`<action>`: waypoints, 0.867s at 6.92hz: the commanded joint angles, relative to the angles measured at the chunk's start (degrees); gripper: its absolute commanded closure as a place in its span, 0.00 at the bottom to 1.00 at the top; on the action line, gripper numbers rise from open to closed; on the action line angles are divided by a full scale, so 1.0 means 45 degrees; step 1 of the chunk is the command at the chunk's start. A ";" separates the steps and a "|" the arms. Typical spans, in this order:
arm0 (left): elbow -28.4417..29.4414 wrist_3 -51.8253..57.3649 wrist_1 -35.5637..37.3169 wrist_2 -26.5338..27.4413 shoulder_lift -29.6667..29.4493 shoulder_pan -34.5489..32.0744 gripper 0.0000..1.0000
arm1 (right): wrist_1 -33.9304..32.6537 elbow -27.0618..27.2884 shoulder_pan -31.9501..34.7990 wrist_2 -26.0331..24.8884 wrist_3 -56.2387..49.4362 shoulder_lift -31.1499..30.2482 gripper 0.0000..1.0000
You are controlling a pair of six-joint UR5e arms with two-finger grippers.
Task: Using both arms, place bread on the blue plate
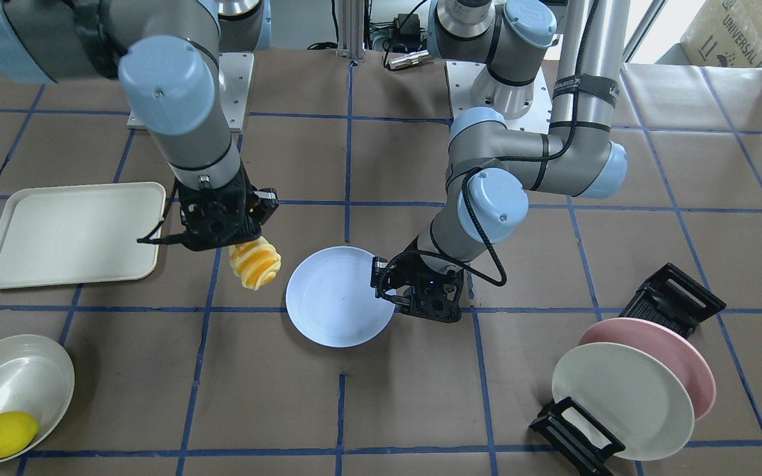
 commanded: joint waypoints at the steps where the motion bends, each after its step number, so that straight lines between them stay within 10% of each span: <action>1: -0.0170 0.0019 -0.0508 0.0008 0.1048 0.1153 0.00 | -0.1630 -0.1166 0.1199 -0.0149 0.1763 0.2444 0.77; 4: 0.0334 0.0098 -0.4077 0.2833 0.3139 0.1746 0.00 | -0.1635 -0.2695 0.2567 -0.0228 0.3427 0.4229 0.68; 6: 0.1365 0.0098 -0.5934 0.3602 0.3749 0.1707 0.00 | -0.1925 -0.2054 0.2728 -0.0131 0.4131 0.4272 0.18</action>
